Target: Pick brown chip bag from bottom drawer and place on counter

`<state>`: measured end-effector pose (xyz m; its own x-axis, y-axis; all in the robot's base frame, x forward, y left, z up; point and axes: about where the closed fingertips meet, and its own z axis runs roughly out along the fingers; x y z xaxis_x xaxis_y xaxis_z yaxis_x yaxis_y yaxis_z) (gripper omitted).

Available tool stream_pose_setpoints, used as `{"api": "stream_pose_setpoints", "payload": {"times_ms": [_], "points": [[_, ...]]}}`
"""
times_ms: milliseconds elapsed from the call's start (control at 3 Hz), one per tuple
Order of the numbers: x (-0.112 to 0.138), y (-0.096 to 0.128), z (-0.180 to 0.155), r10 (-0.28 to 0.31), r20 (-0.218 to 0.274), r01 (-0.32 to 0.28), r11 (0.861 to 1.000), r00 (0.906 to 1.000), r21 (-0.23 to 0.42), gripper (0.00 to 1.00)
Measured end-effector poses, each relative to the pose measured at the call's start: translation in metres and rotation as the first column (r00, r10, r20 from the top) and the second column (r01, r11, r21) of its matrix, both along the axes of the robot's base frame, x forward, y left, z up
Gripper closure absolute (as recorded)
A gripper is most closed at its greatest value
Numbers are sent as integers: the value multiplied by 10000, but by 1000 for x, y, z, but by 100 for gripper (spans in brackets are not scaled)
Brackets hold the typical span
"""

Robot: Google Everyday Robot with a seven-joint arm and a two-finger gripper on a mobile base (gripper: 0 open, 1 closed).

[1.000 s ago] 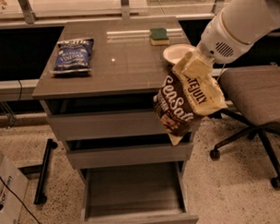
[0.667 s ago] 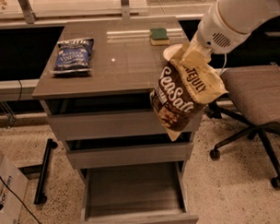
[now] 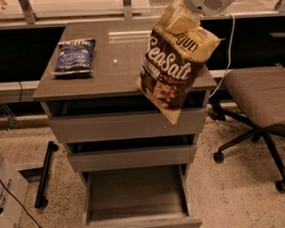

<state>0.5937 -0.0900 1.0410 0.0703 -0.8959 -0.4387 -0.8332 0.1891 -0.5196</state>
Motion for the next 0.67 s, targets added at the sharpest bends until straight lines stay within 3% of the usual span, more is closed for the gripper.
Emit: {"api": "stream_pose_setpoints", "payload": {"times_ms": [333,667], "points": [[41,15,29,235,991,-240,9997,9948,42,100],[75,22,38,-89,1349,67,9998,9908,172,100]]}}
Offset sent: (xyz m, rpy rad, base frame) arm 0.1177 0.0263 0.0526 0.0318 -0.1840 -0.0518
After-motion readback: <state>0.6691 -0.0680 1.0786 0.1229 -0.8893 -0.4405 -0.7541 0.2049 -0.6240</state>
